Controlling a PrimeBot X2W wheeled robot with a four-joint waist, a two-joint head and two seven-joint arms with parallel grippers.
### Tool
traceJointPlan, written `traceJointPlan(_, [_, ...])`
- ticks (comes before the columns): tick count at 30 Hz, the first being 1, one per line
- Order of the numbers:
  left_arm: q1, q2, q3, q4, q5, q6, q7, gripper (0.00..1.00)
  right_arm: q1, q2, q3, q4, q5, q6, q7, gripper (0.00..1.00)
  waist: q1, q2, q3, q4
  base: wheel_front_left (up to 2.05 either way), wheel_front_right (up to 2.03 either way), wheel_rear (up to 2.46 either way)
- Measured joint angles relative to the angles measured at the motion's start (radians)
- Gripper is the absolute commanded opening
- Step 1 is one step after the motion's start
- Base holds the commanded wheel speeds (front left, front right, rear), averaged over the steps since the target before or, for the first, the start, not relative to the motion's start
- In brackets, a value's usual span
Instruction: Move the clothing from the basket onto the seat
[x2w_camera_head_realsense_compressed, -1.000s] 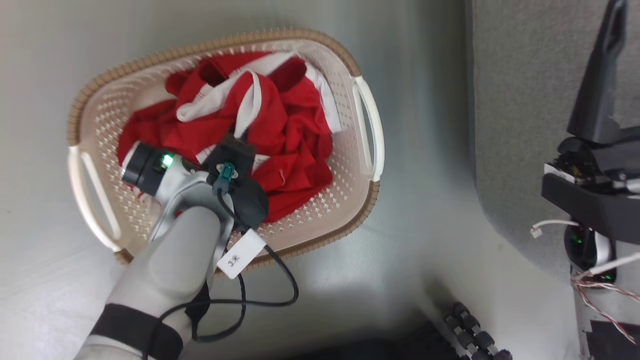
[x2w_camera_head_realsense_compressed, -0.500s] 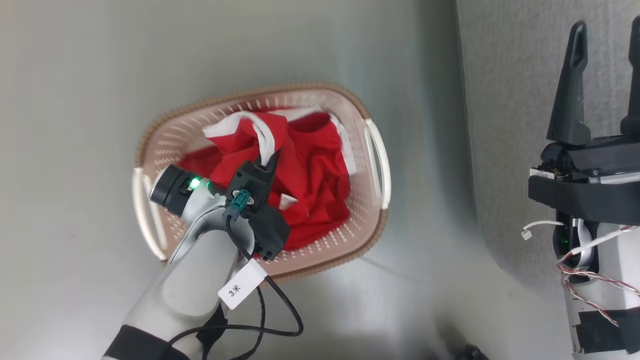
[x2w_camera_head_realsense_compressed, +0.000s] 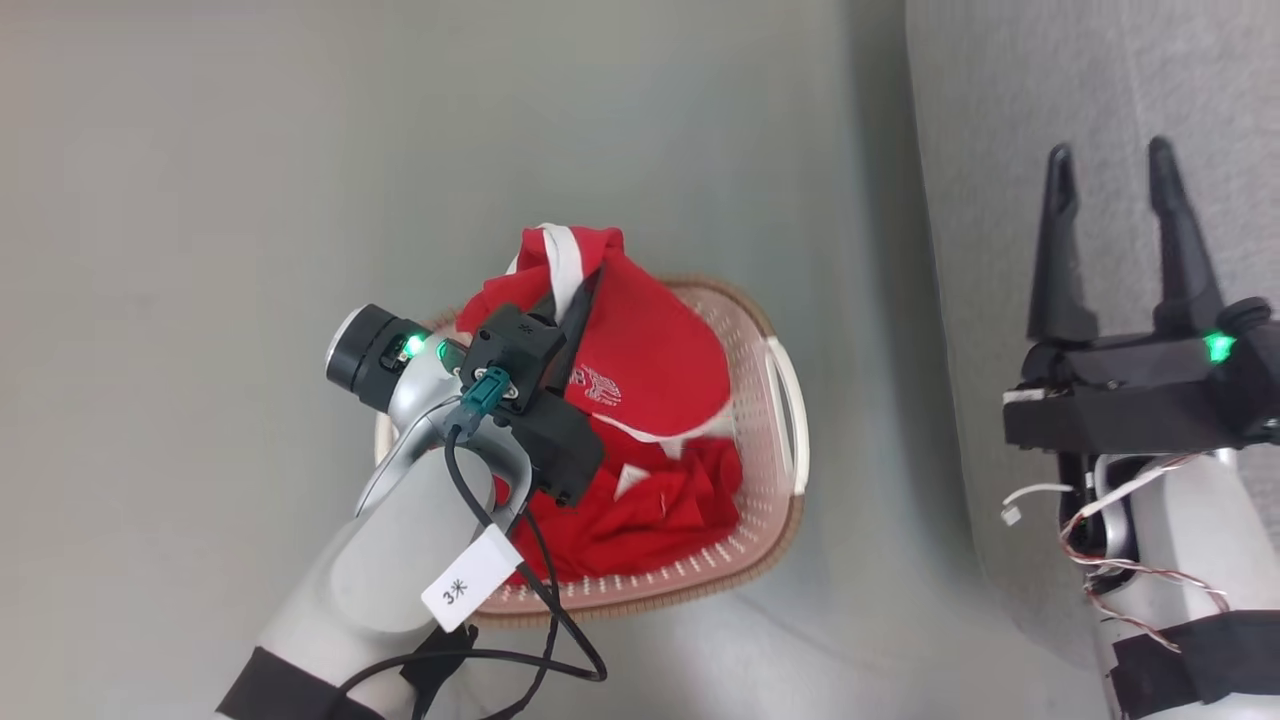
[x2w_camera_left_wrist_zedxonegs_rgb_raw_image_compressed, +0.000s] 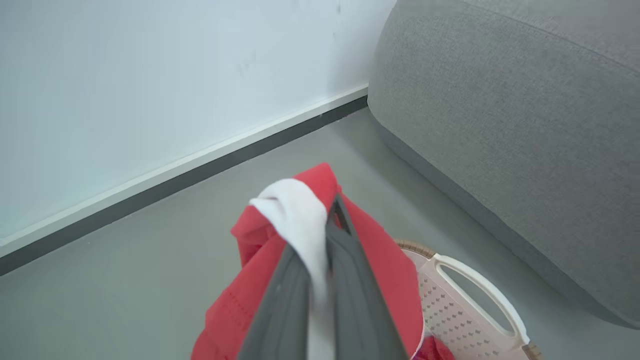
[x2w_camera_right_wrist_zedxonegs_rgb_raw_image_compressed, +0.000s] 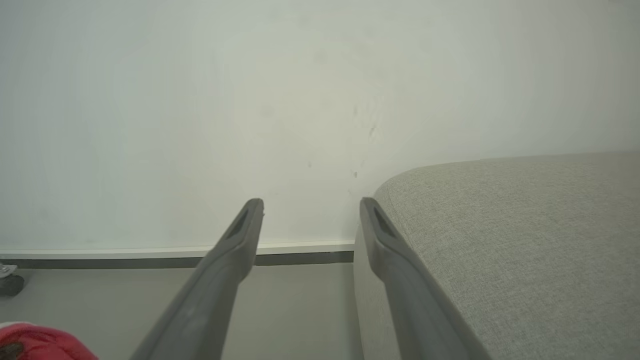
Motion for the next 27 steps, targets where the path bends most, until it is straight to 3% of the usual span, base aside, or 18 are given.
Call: traceJointPlan(27, [0.138,0.036,0.027,-0.15,-0.031,-0.031,0.0,0.0,0.154,0.029,0.135,0.234,0.026,0.048,0.001,1.0,0.0,-0.0001,-0.41,0.015,0.0,0.0,0.0])
